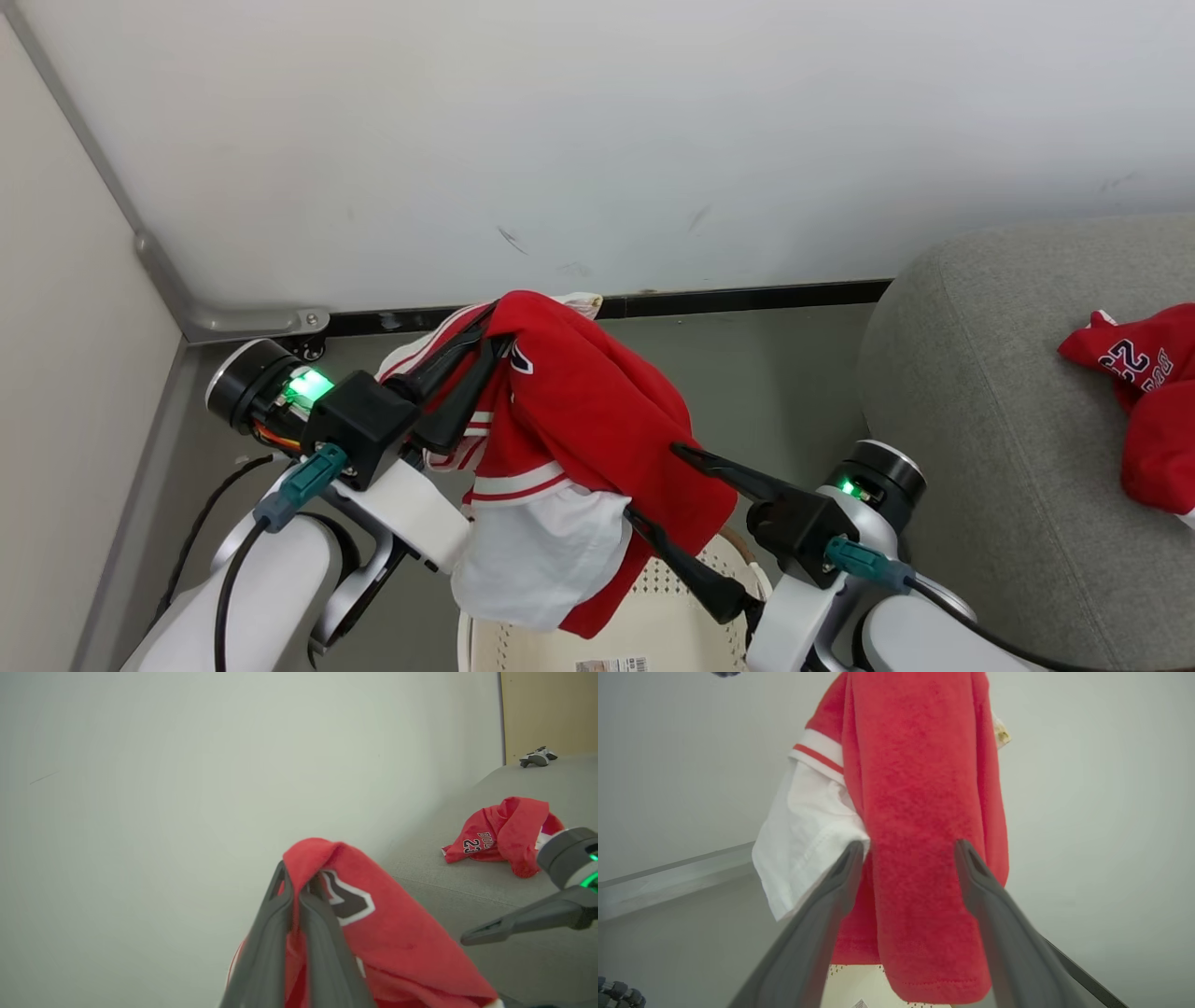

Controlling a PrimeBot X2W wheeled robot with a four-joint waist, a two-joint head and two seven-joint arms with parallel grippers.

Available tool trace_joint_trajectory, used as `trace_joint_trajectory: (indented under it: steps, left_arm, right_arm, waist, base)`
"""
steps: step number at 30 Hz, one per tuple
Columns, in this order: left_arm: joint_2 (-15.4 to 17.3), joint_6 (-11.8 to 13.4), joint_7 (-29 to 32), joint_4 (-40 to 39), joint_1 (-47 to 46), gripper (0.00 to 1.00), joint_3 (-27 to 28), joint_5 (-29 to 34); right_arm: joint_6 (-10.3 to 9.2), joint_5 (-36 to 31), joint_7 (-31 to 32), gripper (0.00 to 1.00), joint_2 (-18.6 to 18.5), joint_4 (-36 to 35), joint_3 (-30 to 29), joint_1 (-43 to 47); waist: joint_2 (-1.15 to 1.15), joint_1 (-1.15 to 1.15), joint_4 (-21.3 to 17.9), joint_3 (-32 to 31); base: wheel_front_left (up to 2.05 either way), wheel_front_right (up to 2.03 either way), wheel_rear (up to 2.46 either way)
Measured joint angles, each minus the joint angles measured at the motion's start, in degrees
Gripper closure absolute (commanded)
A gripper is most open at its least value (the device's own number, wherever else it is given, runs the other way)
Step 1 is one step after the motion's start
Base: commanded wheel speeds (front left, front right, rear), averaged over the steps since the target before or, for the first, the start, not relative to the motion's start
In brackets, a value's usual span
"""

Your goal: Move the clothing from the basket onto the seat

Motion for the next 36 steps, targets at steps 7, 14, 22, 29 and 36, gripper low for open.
trace_joint_trajectory:
  steps: [7, 14, 22, 29, 36]
  left_arm:
    - [-0.2, -0.4, 1.2, -2.0, -0.4, 1.00, -0.7, 0.0]
    - [-0.4, -0.8, 2.0, -3.6, -1.0, 1.00, -1.5, 0.0]
    - [-0.9, -1.5, 2.6, -4.6, -1.1, 1.00, -2.9, 0.0]
    - [-1.4, -2.0, 3.1, -4.8, -1.1, 1.00, -4.0, 0.0]
    - [-1.7, -2.3, 3.3, -4.9, -1.1, 1.00, -4.4, -0.1]
  right_arm:
    - [0.00, -1.3, -0.3, 0.00, 0.2, 0.5, 1.8, -2.5]
    - [0.00, -2.1, -1.7, 0.00, 0.4, 2.5, 1.0, -4.3]
    - [0.00, -2.0, -2.0, 0.00, 2.0, 6.9, 1.0, -6.9]
    - [0.00, -2.1, -3.8, 0.00, 4.2, 9.2, 2.0, -10.4]
    - [0.01, -1.9, -4.2, 0.60, 5.6, 12.3, 5.4, -11.2]
  waist:
    - [0.00, 0.00, 0.3, 0.2]
    - [0.00, 0.00, 0.7, 0.2]
    - [0.00, 0.00, 1.2, 0.0]
    - [0.00, 0.00, 1.9, -0.1]
    - [0.00, 0.00, 2.2, -0.2]
  base:
    - [0.00, 0.00, 0.00]
    - [0.00, 0.00, 0.00]
    - [0.00, 0.00, 0.00]
    - [0.00, 0.00, 0.00]
    - [0.00, 0.00, 0.00]
